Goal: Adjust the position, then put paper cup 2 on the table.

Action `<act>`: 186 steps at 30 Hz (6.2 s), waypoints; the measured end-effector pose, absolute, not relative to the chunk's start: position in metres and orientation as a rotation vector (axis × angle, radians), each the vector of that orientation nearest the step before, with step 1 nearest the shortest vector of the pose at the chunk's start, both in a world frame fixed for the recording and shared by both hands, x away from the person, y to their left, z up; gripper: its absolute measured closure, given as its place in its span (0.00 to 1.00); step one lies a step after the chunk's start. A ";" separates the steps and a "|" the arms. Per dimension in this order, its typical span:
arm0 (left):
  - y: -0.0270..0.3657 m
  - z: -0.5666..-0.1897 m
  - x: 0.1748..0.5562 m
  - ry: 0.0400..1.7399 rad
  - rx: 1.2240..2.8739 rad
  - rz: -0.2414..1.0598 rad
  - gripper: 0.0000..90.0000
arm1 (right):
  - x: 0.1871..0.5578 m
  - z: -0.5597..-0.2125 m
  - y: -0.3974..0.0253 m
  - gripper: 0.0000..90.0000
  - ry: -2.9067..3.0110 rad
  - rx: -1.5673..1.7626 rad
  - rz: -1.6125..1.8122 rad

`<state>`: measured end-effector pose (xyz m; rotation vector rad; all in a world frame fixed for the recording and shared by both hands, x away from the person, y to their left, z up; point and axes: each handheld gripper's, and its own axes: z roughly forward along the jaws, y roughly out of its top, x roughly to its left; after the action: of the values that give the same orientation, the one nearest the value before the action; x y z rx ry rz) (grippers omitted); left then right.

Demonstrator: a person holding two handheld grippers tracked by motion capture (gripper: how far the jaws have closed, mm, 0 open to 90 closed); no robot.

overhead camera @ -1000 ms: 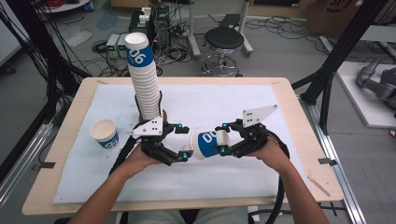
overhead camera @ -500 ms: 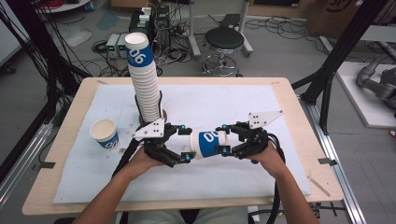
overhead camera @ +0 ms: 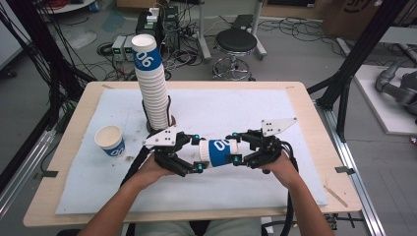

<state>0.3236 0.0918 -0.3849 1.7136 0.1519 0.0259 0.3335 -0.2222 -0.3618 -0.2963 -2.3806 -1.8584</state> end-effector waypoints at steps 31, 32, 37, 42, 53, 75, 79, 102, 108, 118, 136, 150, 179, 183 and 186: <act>0.094 -0.356 0.328 0.162 1.945 0.096 0.34 | 0.330 -0.322 -0.220 0.22 -2.630 -0.335 -1.746; 0.094 -0.355 0.329 0.162 1.957 0.097 0.34 | 0.329 -0.319 -0.218 0.22 -2.675 -0.320 -1.721; 0.092 -0.344 0.332 0.146 2.042 0.115 0.34 | 0.327 -0.308 -0.206 0.22 -2.864 -0.236 -1.560; 0.087 -0.336 0.333 0.143 2.100 0.113 0.34 | 0.328 -0.303 -0.193 0.22 -2.985 -0.173 -1.411; 0.077 -0.328 0.335 0.130 2.214 0.110 0.34 | 0.329 -0.305 -0.160 0.22 -3.143 -0.043 -1.116; 0.060 -0.329 0.330 0.089 2.302 0.104 0.34 | 0.329 -0.326 -0.132 0.33 -3.187 0.045 -0.840; 0.059 -0.330 0.330 0.104 2.292 0.097 0.31 | 0.330 -0.328 -0.134 0.33 -3.164 0.032 -0.865; 0.121 -0.336 0.337 0.418 1.756 0.224 0.21 | 0.333 -0.362 -0.207 0.32 -2.944 -0.369 -1.322; 0.130 -0.349 0.335 0.458 1.709 0.248 0.21 | 0.330 -0.369 -0.226 0.32 -2.860 -0.488 -1.523; 0.142 -0.370 0.332 0.514 1.696 0.252 0.21 | 0.322 -0.377 -0.250 0.32 -2.748 -0.612 -1.787; 0.155 -0.393 0.330 0.543 1.628 0.315 0.21 | 0.312 -0.385 -0.294 0.32 -2.693 -0.895 -2.148; 0.160 -0.410 0.324 0.565 1.624 0.331 0.21 | 0.307 -0.388 -0.305 0.32 -2.634 -0.968 -2.215; 0.167 -0.415 0.320 0.578 1.623 0.329 0.21 | 0.311 -0.391 -0.298 0.32 -2.638 -0.974 -2.191; 0.166 -0.415 0.320 0.576 1.628 0.333 0.21 | 0.316 -0.392 -0.293 0.32 -2.628 -0.985 -2.197; 0.165 -0.415 0.320 0.574 1.634 0.329 0.21 | 0.323 -0.394 -0.290 0.32 -2.628 -1.004 -2.191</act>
<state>0.3197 0.1650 -0.4154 1.6340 0.5736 0.3294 0.3229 -0.2902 -0.3944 -1.0042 -2.6283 -2.1908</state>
